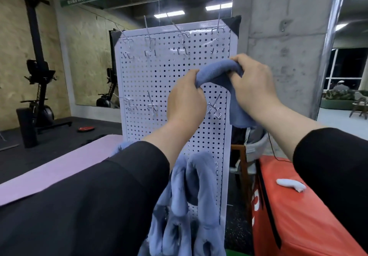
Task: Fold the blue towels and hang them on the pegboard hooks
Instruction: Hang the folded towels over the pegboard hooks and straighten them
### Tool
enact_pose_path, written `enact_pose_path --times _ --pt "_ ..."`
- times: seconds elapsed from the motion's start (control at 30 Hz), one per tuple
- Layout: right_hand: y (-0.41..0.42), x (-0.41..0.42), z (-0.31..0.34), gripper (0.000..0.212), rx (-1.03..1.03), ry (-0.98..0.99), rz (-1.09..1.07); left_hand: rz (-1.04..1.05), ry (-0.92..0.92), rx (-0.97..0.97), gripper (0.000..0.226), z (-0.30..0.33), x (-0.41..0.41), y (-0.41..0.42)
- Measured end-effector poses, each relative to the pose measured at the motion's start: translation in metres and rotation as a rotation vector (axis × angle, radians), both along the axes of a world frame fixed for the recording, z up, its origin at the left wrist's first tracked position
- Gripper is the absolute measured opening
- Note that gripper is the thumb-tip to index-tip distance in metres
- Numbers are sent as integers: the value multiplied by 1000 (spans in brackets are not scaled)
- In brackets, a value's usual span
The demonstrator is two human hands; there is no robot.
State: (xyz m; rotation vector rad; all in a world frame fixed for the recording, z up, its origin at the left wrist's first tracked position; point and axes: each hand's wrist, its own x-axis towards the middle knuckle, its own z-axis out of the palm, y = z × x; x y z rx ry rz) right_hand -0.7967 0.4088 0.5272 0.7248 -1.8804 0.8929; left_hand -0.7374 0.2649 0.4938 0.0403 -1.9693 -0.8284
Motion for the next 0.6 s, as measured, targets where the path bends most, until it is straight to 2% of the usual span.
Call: enact_pose_path --times 0.13,0.27,0.43,0.6 --pt "0 -18 -25 23 -2 -63 17 -8 -43 18 44 -19 -18 1" --pt "4 -24 -71 29 19 -163 74 -144 -131 38 43 -55 -29 -5" --pt "-1 -11 -112 51 -90 -297 165 -404 -225 126 58 -88 -19 -7" --pt "-8 14 -145 71 -158 -407 234 -456 -297 185 68 -120 -4 -12"
